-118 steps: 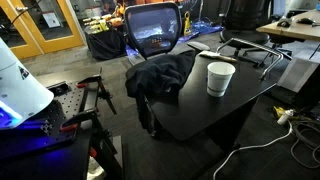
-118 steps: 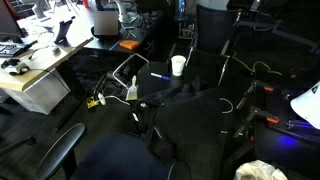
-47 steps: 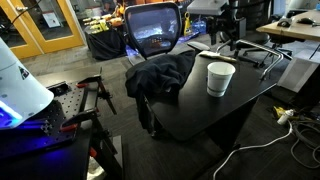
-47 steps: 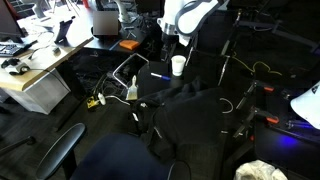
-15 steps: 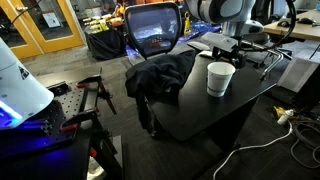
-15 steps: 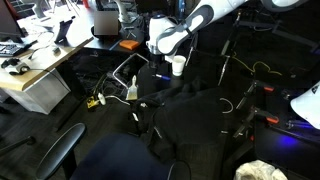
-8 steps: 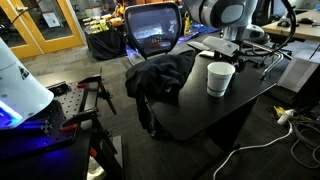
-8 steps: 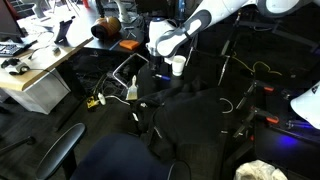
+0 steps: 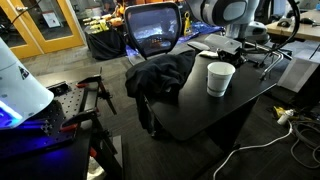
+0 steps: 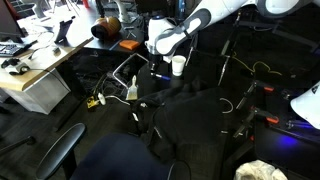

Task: Put the blue pen inside the white cup

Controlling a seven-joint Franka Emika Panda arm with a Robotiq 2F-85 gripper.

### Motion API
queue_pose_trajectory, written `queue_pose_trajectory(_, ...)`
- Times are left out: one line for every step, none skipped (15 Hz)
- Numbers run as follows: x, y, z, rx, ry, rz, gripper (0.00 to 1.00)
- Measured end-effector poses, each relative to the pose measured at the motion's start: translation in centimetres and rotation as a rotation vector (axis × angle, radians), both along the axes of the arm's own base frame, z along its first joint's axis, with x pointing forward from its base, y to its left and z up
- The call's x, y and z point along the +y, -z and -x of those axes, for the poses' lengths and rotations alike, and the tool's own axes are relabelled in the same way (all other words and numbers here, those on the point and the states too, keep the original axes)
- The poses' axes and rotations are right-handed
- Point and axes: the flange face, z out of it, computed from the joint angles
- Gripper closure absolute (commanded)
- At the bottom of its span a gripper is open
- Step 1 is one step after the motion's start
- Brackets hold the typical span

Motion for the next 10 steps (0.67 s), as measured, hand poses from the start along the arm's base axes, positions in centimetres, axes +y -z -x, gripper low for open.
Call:
queue_pose_trajectory(0.0, 0.0, 0.0, 0.000, 0.001, -0.001, 1.00)
queue_pose_trajectory(0.1, 0.0, 0.0, -0.001, 0.002, -0.001, 0.97)
queue_pose_trajectory(0.1, -0.1, 0.0, -0.001, 0.002, -0.001, 0.97)
queue_pose_trajectory(0.2, -0.2, -0.1, -0.003, 0.003, -0.001, 0.97)
queue_pose_trajectory(0.2, -0.4, -0.1, -0.006, 0.003, -0.001, 0.97)
queue_pose_trajectory(0.4, -0.9, -0.3, -0.013, 0.001, -0.001, 0.97)
queue_pose_trajectory(0.6, -1.6, -0.4, -0.021, 0.000, -0.001, 0.97)
queue_pose_trajectory(0.9, -2.5, -0.6, -0.031, -0.001, -0.001, 0.97)
queue_pose_trajectory(1.3, -3.5, -0.7, -0.043, -0.001, -0.001, 0.97)
queue_pose_trajectory(1.6, -4.6, -0.7, -0.056, 0.001, -0.001, 0.97)
